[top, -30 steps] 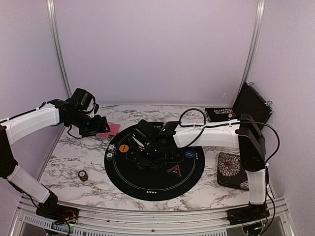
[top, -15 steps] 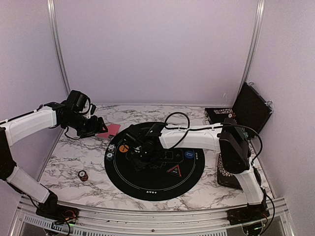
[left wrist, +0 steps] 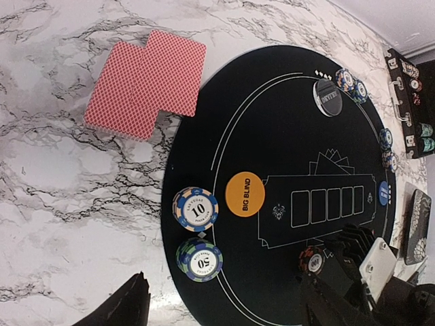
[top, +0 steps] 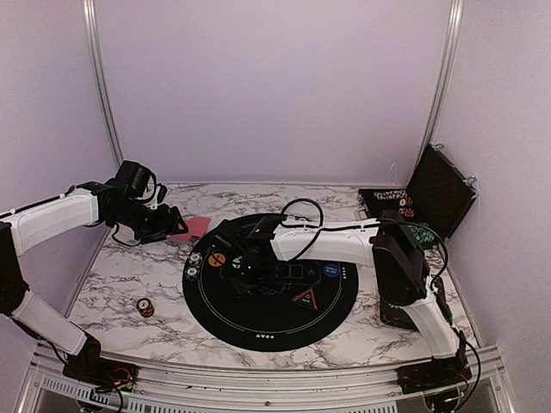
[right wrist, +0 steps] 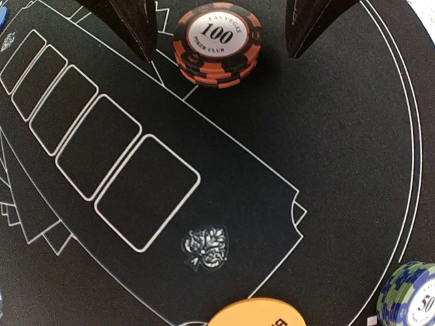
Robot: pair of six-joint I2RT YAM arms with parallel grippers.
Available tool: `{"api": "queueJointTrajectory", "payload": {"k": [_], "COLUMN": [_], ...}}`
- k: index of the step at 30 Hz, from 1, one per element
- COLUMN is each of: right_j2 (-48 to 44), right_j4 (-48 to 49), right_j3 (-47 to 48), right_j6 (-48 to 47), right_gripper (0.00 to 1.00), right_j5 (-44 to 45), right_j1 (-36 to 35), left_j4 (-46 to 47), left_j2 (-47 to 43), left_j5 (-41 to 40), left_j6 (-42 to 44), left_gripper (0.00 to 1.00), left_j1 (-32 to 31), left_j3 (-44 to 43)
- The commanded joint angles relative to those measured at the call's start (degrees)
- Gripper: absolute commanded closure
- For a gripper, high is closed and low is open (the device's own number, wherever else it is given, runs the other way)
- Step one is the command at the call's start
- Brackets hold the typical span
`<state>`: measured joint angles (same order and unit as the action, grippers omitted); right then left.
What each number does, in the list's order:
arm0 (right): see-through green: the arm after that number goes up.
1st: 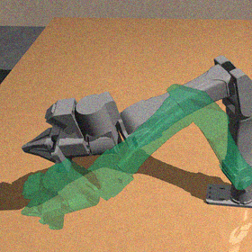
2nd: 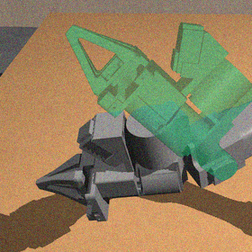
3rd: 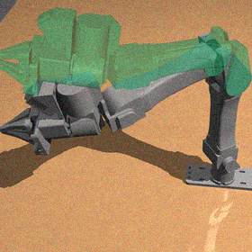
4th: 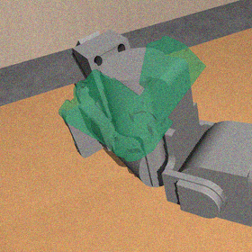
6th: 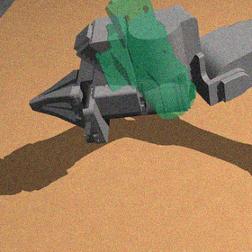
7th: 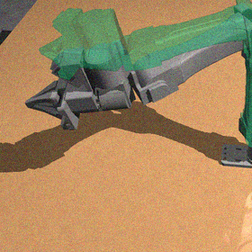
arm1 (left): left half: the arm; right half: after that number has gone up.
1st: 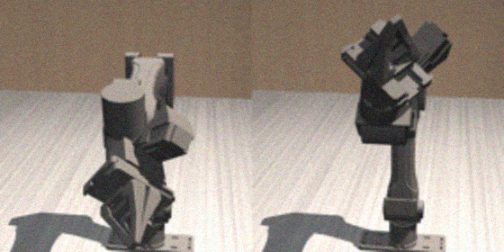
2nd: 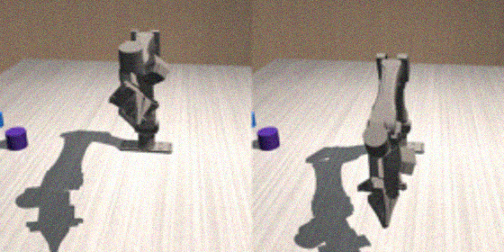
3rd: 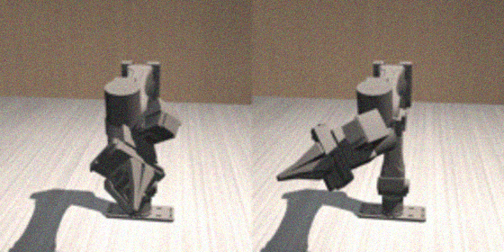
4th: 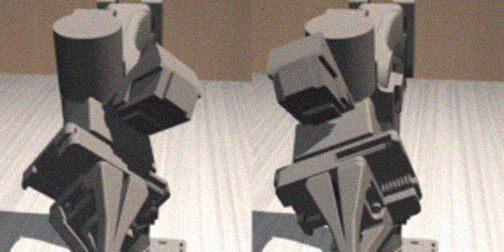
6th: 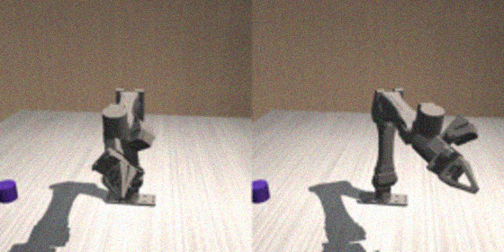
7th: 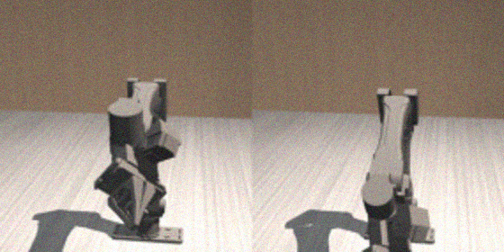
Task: Distribute texas hold em gaming equipment
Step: Move the pile of poker chips to the small blind area.
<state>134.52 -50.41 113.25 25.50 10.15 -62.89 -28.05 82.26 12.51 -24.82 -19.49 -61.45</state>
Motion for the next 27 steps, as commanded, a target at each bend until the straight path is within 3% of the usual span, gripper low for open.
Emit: {"api": "queueJointTrajectory", "payload": {"k": [1,27], "right_j2": [1.6,4.1], "right_j4": [-2.2,-5.7], "right_j3": [3.0,4.7], "right_j6": [0.6,1.6], "right_gripper": [0.39,0.5], "right_j5": [1.5,2.8], "right_j1": [-0.6,-1.6], "left_j4": [1.5,2.5], "left_j2": [-0.7,-0.6], "left_j5": [1.2,2.7], "left_j6": [1.1,1.4], "left_gripper": [0.23,0.24], "left_j1": [0.7,1.6], "left_j3": [1.3,2.6]}}
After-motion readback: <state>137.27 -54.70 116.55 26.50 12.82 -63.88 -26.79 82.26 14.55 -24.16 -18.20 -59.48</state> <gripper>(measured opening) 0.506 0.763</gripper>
